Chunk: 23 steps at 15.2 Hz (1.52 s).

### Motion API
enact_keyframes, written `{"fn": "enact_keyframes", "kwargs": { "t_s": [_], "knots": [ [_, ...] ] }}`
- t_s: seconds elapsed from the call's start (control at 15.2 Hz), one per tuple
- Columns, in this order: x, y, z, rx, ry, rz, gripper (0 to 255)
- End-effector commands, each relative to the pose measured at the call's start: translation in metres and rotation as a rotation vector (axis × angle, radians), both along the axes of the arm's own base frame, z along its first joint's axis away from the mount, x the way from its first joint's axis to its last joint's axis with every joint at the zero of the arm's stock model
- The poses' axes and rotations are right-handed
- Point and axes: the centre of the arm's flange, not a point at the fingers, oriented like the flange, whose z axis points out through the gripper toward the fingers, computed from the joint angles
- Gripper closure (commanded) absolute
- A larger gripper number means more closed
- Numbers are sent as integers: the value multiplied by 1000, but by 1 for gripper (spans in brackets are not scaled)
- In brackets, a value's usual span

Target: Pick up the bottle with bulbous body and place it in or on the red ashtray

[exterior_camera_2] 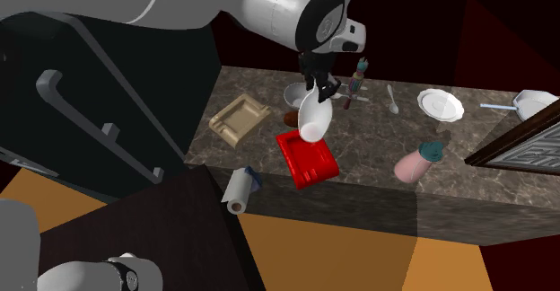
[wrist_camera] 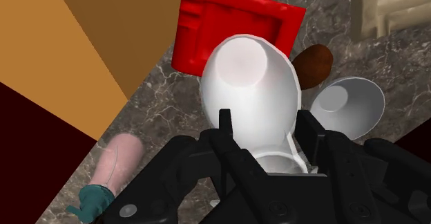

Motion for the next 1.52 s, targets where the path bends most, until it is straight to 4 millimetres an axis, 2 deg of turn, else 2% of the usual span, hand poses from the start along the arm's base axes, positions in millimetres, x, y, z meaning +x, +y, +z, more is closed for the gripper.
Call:
{"fn": "enact_keyframes", "kwargs": {
  "t_s": [0.0, 1.32, 1.45],
  "knots": [
    [-1, 0, -10, 0, -1, 0, 255],
    [-1, 0, -115, 0, -1, 0, 255],
    [-1, 0, -117, 0, -1, 0, 255]
  ]
}}
